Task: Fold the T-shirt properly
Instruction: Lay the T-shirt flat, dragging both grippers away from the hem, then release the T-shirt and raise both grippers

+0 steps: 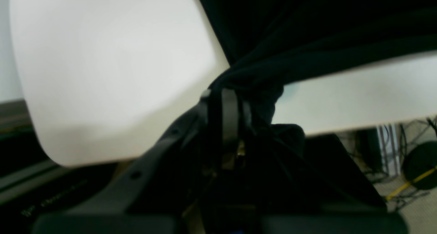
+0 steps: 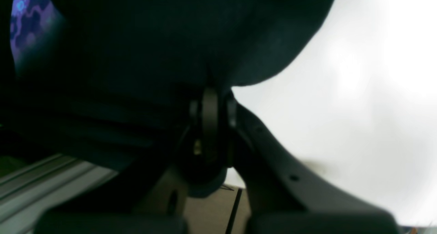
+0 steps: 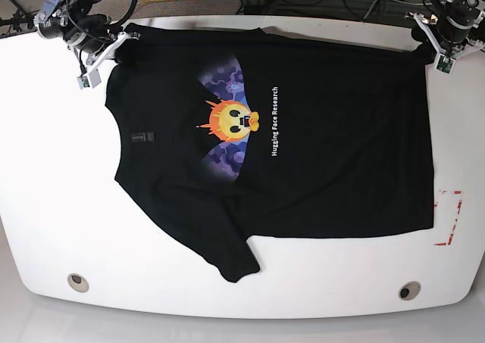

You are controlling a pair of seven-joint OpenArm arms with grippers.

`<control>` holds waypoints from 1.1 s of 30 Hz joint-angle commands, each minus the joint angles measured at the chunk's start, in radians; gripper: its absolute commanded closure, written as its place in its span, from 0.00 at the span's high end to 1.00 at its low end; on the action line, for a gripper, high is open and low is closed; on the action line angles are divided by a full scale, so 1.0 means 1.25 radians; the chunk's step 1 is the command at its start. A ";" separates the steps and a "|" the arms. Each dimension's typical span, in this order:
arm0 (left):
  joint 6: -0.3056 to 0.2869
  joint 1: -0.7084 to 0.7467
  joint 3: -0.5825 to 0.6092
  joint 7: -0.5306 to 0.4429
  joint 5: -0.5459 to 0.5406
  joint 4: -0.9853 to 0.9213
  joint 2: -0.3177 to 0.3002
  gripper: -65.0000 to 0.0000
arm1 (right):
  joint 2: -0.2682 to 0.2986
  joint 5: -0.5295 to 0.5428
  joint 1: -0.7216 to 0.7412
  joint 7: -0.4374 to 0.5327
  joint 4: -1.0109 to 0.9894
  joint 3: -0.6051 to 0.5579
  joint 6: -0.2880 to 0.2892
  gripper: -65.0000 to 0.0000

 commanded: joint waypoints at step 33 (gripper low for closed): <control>0.021 -0.052 -0.013 0.010 -0.135 0.016 -0.043 0.44 | 0.035 -0.112 0.224 0.030 -0.014 0.000 -0.001 0.81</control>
